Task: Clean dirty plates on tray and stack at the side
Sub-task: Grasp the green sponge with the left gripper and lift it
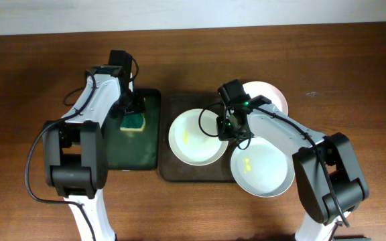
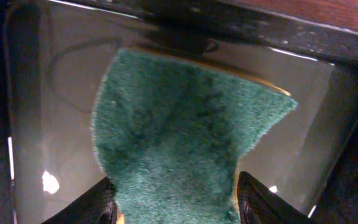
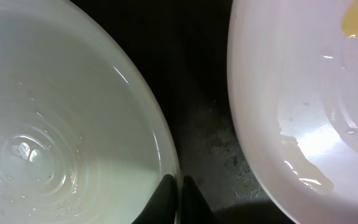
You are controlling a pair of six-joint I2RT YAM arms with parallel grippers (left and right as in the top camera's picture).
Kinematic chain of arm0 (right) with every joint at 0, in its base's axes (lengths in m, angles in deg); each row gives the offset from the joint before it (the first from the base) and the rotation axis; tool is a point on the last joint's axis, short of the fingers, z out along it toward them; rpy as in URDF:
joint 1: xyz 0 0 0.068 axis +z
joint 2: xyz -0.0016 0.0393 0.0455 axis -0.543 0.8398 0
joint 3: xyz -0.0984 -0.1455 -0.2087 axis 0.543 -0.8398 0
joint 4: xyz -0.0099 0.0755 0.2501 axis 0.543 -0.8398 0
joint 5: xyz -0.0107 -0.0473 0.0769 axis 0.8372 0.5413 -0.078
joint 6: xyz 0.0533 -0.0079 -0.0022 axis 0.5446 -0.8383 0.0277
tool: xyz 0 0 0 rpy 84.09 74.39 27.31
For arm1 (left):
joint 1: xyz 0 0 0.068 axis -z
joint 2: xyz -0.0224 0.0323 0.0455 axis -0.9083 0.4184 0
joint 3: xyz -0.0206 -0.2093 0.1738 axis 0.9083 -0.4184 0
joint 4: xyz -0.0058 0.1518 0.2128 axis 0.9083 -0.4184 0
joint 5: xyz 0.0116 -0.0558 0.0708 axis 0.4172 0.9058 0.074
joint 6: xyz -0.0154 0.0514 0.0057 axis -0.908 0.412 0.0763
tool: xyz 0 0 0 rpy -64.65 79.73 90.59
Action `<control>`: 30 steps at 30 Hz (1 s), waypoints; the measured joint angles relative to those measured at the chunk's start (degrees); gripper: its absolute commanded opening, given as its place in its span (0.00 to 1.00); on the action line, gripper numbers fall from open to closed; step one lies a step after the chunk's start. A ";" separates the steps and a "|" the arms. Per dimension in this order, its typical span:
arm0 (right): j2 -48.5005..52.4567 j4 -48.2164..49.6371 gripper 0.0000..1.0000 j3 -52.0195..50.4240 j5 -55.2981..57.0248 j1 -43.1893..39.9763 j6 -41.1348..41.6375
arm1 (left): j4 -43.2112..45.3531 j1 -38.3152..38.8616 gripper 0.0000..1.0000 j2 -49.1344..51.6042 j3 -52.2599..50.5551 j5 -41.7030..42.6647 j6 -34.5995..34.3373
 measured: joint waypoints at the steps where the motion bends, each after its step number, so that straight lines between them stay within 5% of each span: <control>1: 0.00 -0.02 0.06 0.00 0.00 0.00 0.02 | 0.00 0.11 0.63 0.00 0.00 0.00 -0.02; 11: 0.00 0.00 0.06 0.00 0.00 0.00 0.04 | -0.07 0.42 0.69 0.00 0.00 -0.02 0.00; 15: 0.00 0.00 0.06 0.00 0.00 0.00 0.02 | -0.31 0.42 0.54 0.00 0.00 -1.86 0.00; 22: 0.00 0.00 0.06 0.00 0.00 0.00 0.00 | -0.72 0.46 0.61 0.00 0.00 -2.58 0.00; 25: 0.00 0.00 0.06 0.00 0.00 0.00 0.02 | -0.28 0.46 0.47 0.00 -0.87 -2.58 0.07; 28: 0.00 0.00 0.06 0.00 0.00 0.00 0.00 | 0.79 0.48 0.02 0.00 -1.62 -2.54 -0.04; 30: 0.00 0.00 0.06 0.00 0.00 0.00 0.02 | 0.94 0.48 0.00 0.00 -1.62 -2.58 0.02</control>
